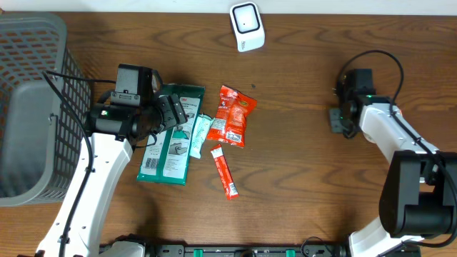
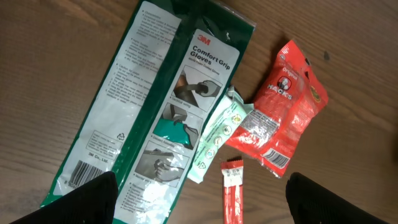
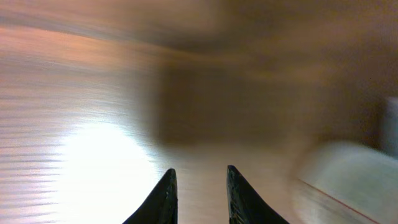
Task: Scan the item barcode
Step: 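Move the right gripper left to the red Hacks candy bag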
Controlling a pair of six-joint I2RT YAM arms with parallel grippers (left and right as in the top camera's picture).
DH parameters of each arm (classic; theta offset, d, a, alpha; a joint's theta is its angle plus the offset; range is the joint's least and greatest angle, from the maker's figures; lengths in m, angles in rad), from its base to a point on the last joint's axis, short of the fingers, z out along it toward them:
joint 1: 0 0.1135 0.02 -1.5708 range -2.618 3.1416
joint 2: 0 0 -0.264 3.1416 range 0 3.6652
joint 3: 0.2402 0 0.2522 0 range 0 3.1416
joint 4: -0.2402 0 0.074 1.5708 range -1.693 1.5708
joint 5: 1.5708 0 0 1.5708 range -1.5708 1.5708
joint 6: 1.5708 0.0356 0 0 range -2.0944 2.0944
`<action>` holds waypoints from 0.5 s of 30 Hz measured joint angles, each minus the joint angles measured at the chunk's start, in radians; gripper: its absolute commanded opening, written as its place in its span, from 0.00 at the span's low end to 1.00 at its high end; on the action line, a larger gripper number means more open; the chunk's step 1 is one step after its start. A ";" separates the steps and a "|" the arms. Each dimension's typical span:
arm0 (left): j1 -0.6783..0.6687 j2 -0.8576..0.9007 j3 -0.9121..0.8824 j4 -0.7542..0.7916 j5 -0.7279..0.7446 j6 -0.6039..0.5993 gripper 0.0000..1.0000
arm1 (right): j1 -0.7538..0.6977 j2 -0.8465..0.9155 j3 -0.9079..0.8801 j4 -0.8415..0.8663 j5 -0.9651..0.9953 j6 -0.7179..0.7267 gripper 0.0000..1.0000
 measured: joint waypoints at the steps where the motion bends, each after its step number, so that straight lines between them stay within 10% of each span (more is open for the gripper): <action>1: 0.000 0.000 0.000 0.000 0.000 0.000 0.87 | 0.012 0.000 0.000 0.018 -0.064 0.001 0.26; 8: 0.000 0.000 0.000 0.000 0.000 0.000 0.87 | 0.108 0.000 0.000 0.196 -0.558 0.077 0.99; 15: 0.000 0.000 0.000 0.000 0.000 0.000 0.87 | 0.212 0.000 0.000 0.270 -0.766 0.232 0.99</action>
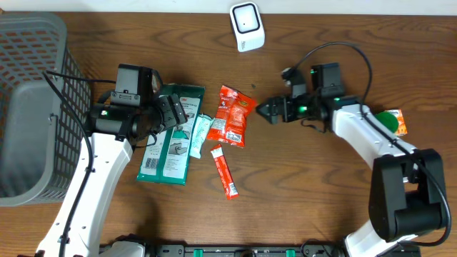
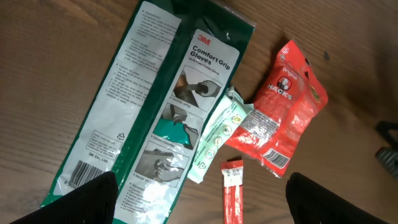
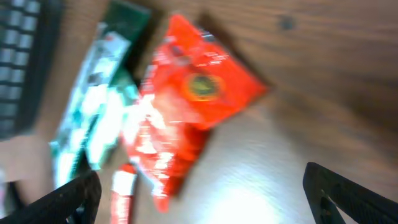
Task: Scan the item barcode
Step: 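Move the right gripper left to the red Hacks candy bag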
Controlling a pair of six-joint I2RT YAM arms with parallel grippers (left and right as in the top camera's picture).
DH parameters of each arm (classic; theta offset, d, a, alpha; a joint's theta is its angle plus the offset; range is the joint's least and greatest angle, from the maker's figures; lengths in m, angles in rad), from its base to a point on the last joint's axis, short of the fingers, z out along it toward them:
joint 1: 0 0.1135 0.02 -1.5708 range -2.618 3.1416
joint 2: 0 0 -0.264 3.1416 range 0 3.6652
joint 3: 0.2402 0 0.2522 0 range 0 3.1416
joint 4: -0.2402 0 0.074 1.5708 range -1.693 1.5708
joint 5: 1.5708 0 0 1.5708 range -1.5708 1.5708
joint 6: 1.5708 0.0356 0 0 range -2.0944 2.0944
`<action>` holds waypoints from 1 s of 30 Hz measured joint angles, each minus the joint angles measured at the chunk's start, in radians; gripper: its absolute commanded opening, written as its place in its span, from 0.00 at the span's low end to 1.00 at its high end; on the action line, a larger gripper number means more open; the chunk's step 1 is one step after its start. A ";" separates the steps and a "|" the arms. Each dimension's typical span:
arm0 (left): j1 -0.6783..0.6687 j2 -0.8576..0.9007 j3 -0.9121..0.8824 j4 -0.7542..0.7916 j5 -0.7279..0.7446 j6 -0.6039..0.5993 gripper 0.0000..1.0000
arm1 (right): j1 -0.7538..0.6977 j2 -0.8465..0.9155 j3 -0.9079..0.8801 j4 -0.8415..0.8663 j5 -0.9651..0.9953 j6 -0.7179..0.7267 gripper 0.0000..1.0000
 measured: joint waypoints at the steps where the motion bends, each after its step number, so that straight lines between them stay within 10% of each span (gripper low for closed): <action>1: 0.000 0.000 0.000 0.000 0.000 0.000 0.87 | 0.012 0.000 0.000 0.006 -0.008 0.026 0.99; 23: 0.000 0.000 0.000 0.168 0.000 -0.004 0.87 | 0.080 0.000 0.000 0.034 0.098 0.278 0.99; 28: -0.008 0.000 0.000 0.153 0.001 -0.011 0.13 | 0.070 0.000 0.000 0.026 0.084 0.277 0.93; 30: -0.032 0.006 0.000 0.152 0.003 -0.011 0.07 | 0.058 0.000 0.000 0.026 0.063 0.277 0.91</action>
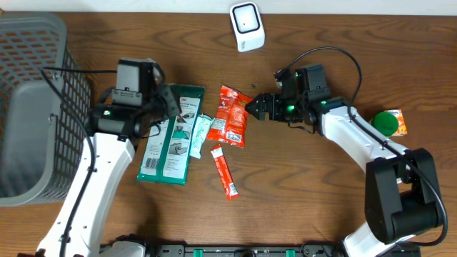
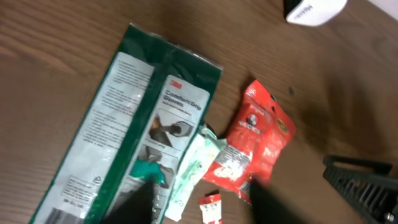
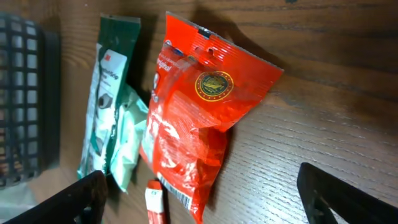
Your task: Scan the item barcode
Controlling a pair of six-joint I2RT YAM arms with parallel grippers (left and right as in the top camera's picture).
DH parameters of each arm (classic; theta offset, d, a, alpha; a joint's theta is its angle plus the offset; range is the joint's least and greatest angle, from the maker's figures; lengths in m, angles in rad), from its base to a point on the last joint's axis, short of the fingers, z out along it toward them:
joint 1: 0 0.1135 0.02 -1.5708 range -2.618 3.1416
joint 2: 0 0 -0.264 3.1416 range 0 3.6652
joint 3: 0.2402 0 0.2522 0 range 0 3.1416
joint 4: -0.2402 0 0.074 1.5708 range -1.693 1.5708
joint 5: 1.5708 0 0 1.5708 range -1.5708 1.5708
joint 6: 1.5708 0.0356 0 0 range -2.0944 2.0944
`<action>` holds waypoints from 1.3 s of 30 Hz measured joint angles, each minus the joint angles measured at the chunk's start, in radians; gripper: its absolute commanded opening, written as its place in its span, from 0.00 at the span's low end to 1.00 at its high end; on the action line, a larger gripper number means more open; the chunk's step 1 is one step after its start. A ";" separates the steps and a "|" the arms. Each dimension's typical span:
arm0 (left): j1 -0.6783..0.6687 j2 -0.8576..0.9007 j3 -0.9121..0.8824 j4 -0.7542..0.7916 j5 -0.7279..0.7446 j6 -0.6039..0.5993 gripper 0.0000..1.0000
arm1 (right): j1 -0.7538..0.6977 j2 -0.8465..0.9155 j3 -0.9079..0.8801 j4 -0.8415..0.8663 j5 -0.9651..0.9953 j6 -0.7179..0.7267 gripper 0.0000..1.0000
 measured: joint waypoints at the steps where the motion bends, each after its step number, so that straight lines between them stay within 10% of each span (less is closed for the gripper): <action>1: -0.017 0.007 0.000 0.001 0.002 0.004 0.07 | -0.008 0.000 0.000 0.000 -0.012 0.000 0.90; 39: -0.222 0.550 0.000 0.262 0.047 -0.012 0.08 | -0.011 0.196 0.001 0.122 -0.150 0.055 0.83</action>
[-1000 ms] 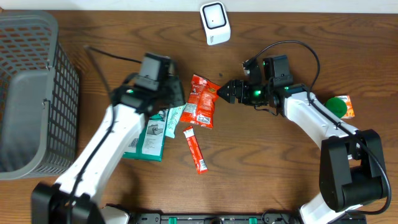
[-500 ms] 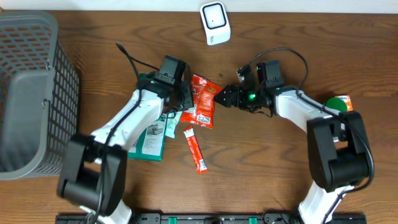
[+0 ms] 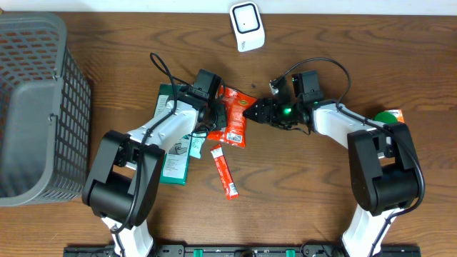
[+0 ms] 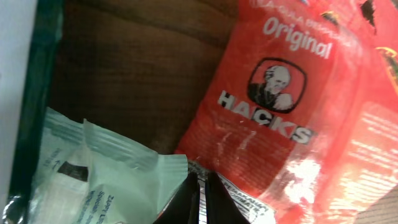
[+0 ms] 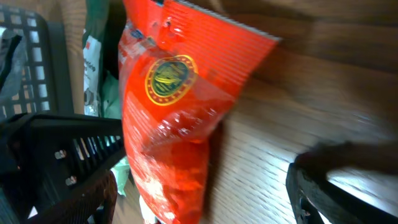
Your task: Scan the item barcode
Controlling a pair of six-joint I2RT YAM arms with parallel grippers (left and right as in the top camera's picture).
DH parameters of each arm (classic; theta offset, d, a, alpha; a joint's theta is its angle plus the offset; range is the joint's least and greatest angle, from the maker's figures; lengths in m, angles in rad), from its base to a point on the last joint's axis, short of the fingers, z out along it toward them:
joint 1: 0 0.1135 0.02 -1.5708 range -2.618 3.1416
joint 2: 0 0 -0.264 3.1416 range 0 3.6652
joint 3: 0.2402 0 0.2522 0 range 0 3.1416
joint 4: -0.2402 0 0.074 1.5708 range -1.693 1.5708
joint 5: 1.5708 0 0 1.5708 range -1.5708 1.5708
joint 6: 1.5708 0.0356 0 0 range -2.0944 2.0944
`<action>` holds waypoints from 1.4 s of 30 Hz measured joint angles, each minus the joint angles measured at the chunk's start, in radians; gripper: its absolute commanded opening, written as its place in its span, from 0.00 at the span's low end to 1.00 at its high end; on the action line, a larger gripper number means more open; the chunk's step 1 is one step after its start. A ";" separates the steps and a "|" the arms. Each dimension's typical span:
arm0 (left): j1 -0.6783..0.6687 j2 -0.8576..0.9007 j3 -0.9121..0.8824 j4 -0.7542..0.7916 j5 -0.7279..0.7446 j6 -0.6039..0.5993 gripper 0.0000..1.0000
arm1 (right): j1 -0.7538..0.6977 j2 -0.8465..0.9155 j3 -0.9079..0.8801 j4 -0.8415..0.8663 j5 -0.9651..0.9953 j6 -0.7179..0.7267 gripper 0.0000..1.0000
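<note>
A red Hacks candy bag (image 3: 234,120) lies flat on the table; it fills the left wrist view (image 4: 298,118) and shows crinkled in the right wrist view (image 5: 171,118). My left gripper (image 3: 213,123) is shut, its tips (image 4: 201,198) down on the bag's lower left edge beside its white label; whether foil is pinched between them cannot be told. My right gripper (image 3: 253,113) stands open at the bag's right side, its fingers (image 5: 208,193) wide apart around the bag's end. The white scanner (image 3: 247,27) stands at the back centre.
A green glove pack (image 3: 170,153), a pale green sachet (image 4: 106,168) and a red stick pack (image 3: 226,173) lie just left of and below the bag. A grey basket (image 3: 36,107) fills the far left. A green and orange item (image 3: 389,120) sits at the right.
My left gripper has gone from open over the glove pack to shut on the red bag's left edge. My right gripper has come closer, its open fingers now around the bag's right end.
At first the left gripper hung open over the packs and the right arm was far right. Then the right gripper stood open near the red bag, and later closer still. Now both grippers are at the bag, left shut, right open.
</note>
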 measured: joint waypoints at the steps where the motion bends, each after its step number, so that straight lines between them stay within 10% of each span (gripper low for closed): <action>1: -0.002 0.002 0.000 0.000 0.000 0.000 0.08 | 0.006 0.004 0.000 0.012 -0.004 0.000 0.83; 27: -0.012 0.003 0.000 0.002 0.000 0.000 0.07 | 0.105 0.057 0.010 0.174 0.000 0.019 0.76; 34: -0.012 0.003 0.000 0.002 -0.001 0.000 0.08 | 0.124 0.073 0.015 0.177 0.055 0.024 0.38; 42: -0.012 0.003 0.000 0.003 -0.009 0.001 0.08 | 0.121 0.080 0.015 0.178 0.045 0.026 0.31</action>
